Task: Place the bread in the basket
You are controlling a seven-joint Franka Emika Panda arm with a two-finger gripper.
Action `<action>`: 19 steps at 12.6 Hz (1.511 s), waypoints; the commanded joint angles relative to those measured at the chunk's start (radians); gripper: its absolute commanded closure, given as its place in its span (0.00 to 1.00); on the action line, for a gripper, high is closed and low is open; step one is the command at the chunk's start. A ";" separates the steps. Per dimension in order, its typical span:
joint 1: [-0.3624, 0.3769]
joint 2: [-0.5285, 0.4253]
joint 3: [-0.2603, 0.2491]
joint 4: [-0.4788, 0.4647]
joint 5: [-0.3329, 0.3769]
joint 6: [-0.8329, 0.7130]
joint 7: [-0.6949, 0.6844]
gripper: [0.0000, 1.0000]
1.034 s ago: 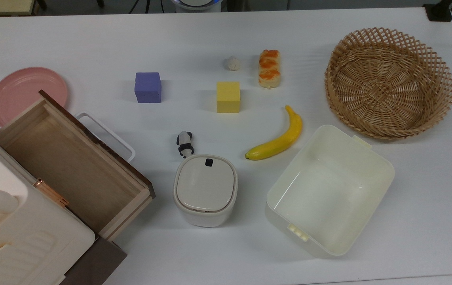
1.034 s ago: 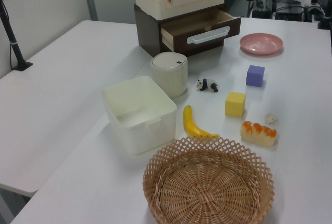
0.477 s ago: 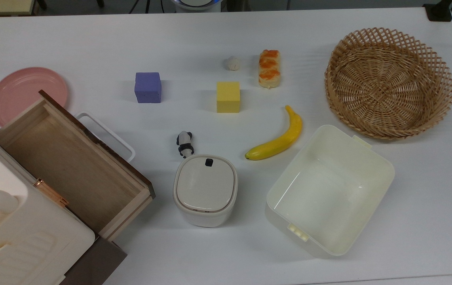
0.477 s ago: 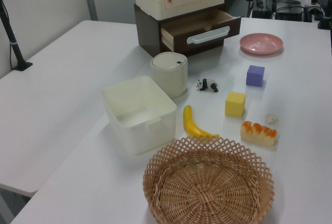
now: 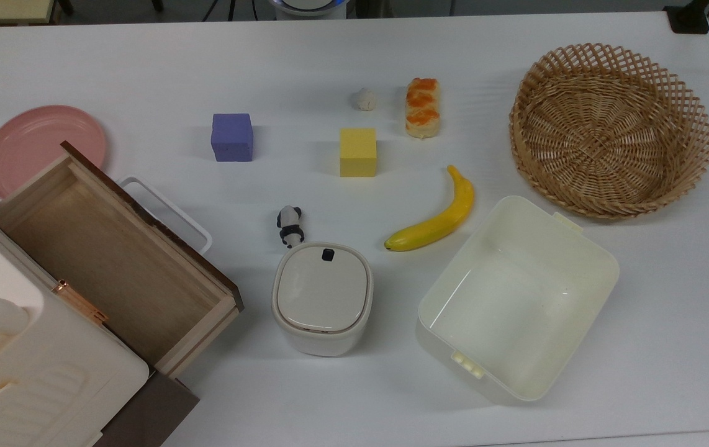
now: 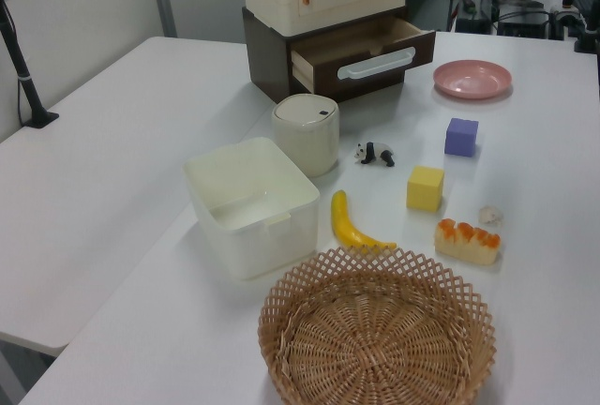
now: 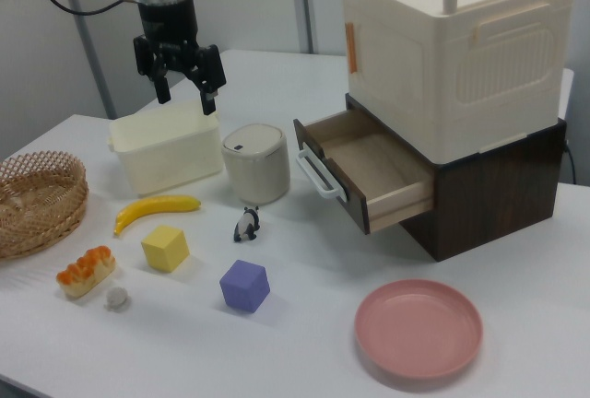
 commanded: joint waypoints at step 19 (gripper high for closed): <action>0.000 -0.011 0.007 -0.024 -0.006 0.046 -0.014 0.00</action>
